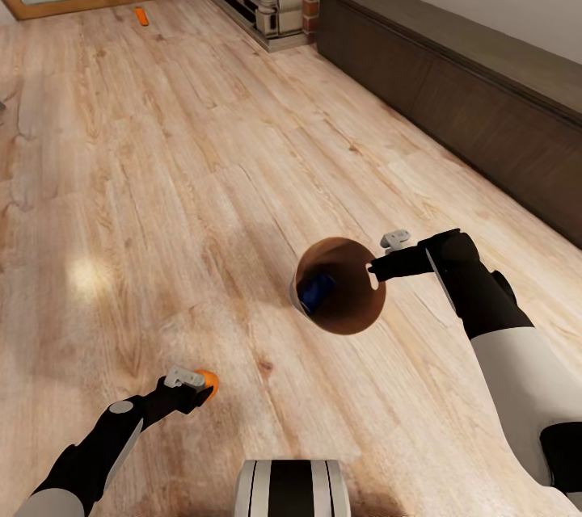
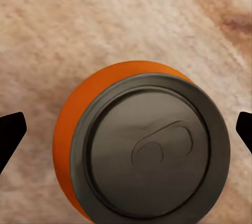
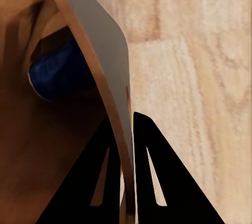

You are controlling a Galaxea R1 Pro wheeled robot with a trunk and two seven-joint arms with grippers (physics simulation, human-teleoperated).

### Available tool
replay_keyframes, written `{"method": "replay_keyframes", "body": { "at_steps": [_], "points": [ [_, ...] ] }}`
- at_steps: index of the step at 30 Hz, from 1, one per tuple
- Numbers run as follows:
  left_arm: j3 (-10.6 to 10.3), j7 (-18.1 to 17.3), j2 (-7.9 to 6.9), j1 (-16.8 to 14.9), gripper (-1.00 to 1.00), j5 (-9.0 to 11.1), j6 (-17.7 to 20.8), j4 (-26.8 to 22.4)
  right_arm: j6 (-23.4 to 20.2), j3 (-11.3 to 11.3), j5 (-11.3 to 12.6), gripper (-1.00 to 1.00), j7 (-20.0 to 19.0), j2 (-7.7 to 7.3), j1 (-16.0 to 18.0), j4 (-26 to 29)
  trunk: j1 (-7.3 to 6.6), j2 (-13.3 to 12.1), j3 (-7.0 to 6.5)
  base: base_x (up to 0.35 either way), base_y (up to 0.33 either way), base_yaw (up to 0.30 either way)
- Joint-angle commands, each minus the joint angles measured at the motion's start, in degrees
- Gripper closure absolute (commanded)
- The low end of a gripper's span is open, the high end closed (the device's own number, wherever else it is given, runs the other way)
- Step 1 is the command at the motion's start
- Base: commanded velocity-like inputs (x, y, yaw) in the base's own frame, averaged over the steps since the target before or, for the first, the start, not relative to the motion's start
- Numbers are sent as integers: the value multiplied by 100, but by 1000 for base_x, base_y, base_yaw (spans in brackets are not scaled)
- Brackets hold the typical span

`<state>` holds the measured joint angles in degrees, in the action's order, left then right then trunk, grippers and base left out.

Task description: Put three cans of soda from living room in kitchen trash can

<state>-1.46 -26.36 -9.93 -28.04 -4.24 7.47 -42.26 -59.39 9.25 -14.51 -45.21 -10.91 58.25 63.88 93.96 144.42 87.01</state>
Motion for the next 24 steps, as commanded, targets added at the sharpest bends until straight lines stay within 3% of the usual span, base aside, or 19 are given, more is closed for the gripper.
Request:
{"method": "replay_keyframes", "body": {
  "at_steps": [1, 5, 6, 19, 24],
  "points": [
    [2, 3, 0, 0, -100, 1, 0, 3, -61, -2, 176, 100, -40, 3, 2, 1, -1, 0, 0, 0, 0, 0],
    [3, 7, 0, 0, -100, 4, -3, 6, -61, -2, 176, 100, -40, 2, 2, 1, -1, 0, 0, 0, 0, 0],
    [0, 3, 0, 0, 100, 3, -6, 6, -61, -2, 176, 100, -40, 2, 2, 1, -1, 0, 0, 0, 0, 0],
    [-3, 13, 0, 0, 100, -16, -1, 9, -61, -2, 171, 100, -40, 27, 2, 1, -1, 0, 0, 0, 0, 0],
    [-3, 13, 0, 0, 100, -30, 28, 8, -61, -2, 178, 100, -40, 20, 2, -11, -14, -6, -111, 0, 0, 0]
  ]
}}
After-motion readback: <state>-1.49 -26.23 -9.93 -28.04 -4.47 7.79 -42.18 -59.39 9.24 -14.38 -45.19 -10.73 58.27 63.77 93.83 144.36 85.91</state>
